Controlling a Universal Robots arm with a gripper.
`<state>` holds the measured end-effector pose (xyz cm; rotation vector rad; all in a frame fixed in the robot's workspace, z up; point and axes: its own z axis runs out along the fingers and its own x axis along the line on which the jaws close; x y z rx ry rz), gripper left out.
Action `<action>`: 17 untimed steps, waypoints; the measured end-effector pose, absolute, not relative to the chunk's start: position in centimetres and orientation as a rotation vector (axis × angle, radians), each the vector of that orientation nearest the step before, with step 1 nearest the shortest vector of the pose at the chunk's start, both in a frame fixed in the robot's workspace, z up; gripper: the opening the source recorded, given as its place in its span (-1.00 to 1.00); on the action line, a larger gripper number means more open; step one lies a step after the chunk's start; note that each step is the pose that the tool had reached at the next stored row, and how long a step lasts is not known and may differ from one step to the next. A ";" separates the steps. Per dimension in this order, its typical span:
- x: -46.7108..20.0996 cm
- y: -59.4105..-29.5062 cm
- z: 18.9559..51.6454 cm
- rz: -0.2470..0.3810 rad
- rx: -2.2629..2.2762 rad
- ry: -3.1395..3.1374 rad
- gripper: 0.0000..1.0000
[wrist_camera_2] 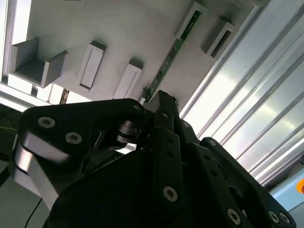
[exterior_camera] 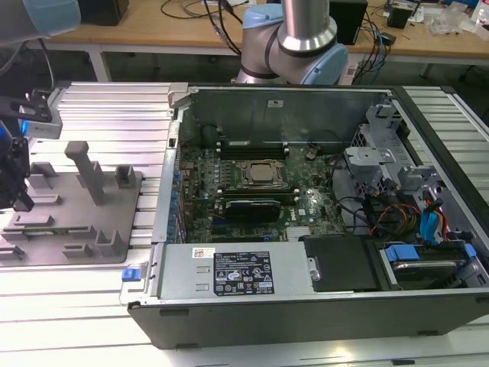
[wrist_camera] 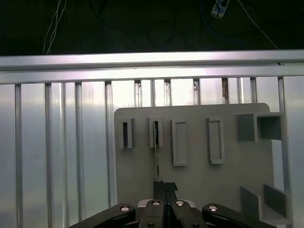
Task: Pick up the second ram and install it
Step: 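Pick up the second ram and move it above second insertion slot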
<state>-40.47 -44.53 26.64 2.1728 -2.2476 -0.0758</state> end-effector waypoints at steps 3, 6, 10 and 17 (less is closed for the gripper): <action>-40.5 -44.5 26.1 -0.076 2.173 -2.248 -0.84; -40.5 -44.5 25.5 -0.076 2.173 -2.248 -0.84; -40.5 -44.6 24.7 -0.076 2.172 -2.247 -0.84; -40.5 -44.6 24.6 -0.076 2.173 -2.248 -0.33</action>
